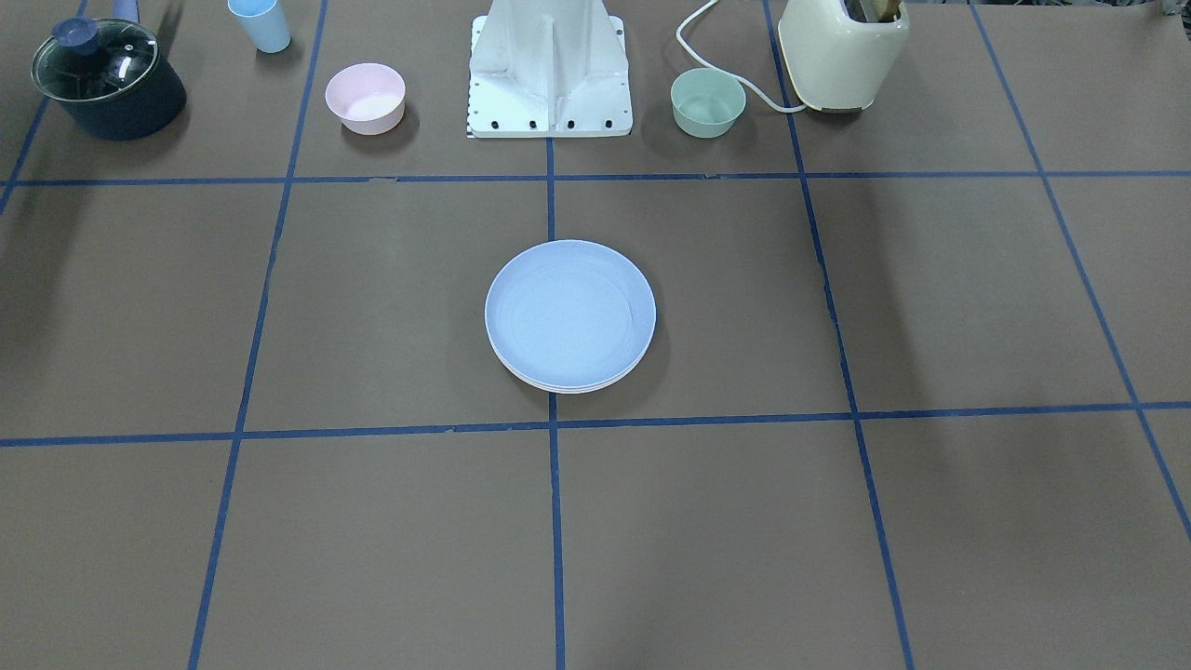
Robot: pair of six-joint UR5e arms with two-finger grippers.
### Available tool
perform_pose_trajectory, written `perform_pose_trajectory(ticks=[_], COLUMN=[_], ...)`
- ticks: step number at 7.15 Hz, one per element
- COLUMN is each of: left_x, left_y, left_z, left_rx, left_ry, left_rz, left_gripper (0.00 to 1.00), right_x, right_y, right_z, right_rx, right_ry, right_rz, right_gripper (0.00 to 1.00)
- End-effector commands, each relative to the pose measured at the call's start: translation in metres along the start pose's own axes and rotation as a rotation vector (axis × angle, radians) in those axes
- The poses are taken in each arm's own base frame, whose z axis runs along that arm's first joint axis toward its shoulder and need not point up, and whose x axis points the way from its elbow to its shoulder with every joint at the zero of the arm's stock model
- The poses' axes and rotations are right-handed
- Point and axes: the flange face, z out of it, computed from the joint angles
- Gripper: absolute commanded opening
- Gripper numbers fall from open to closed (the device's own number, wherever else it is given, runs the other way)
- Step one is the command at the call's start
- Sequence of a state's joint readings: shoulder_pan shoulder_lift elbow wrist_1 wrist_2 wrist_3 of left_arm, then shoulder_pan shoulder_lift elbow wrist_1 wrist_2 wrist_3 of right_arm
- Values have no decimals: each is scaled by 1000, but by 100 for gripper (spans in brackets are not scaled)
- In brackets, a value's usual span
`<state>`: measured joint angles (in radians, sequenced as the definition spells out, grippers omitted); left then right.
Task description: Stack three plates with pink and blue
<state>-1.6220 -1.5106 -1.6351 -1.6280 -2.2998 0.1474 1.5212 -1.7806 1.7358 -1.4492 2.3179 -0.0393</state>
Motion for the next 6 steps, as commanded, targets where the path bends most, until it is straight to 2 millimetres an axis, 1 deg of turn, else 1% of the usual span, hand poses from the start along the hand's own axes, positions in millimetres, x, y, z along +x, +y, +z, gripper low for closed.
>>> perform_pose_trajectory(ticks=[1,2,4,6], left_x=[0,0,3,7], left_y=[2,3,0,-4], left_z=[1,1,0,-3], left_rx=[6,6,20,75], left_ry=[5,7,4,-7], left_rz=[-103,-102,-84,-27], left_gripper=[100,100,100,100], right_x=[-3,2,0,0], right_y=[-9,-8,-11,-9], right_z=[-9,-15,-22,-23], right_rx=[15,29,17,16], right_ry=[-2,0,6,9], right_rz=[-3,10,30,31], right_gripper=[100,100,100,100])
